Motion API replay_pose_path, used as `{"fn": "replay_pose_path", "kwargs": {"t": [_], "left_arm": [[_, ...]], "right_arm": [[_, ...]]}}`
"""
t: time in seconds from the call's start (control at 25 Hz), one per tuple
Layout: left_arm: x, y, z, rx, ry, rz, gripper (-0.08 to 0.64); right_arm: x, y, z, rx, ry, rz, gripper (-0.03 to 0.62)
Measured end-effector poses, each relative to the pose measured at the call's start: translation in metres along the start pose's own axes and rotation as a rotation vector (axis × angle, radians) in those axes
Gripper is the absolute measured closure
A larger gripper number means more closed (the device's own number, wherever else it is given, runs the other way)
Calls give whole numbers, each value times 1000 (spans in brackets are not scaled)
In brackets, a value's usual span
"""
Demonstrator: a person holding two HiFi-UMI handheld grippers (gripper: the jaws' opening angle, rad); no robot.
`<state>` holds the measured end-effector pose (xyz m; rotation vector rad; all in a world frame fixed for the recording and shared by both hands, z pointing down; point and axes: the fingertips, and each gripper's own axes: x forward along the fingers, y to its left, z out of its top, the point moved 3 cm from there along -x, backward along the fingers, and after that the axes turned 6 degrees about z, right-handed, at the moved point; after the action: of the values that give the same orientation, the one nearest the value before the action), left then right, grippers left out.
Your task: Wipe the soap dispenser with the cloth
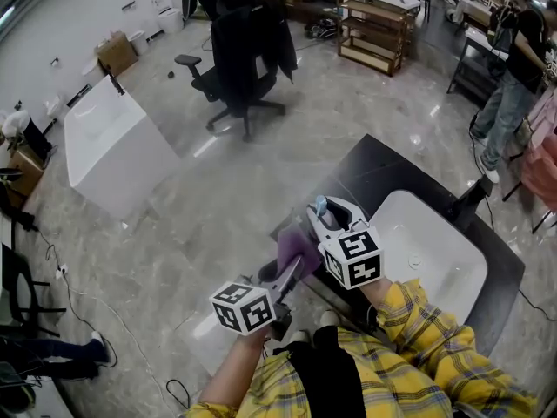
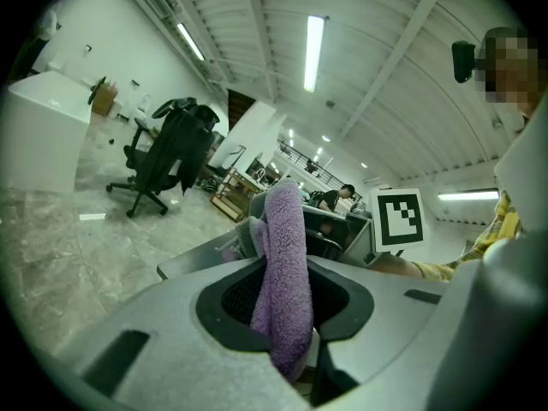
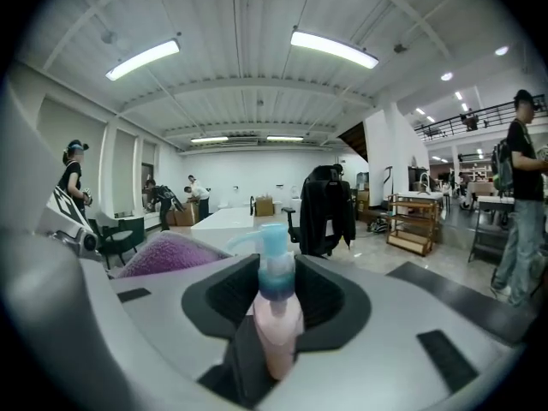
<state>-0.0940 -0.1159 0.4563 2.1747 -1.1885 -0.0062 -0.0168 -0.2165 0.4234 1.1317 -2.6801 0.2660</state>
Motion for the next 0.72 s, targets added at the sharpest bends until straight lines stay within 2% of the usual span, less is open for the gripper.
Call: {"fn": "replay_pose_path", "kwargs": {"t": [0.12,0.2,0.32,0.48,0.6,0.72], "left_arm": [[-1,1,1,-2,-4,2,483],[-2,0,0,-3,-6,1,485],[-4,-2,0,-2,-9,-1,483],[-8,1,-1,-2,-10,0,483],[-10,1,0,1,-10,-2,483],[-10,0,2,7,-9,-7,483]], "right_arm": [[0,2,0,23,-17,-27,471],[0,7,-1,18,-21,17,471],[-2,12,0,-71,-25,167,408],[-8,12,-2,-231,-2,398,391],[-11,6,0,-263,24,543,393],[-8,-2,3,-262,41,625,394]]}}
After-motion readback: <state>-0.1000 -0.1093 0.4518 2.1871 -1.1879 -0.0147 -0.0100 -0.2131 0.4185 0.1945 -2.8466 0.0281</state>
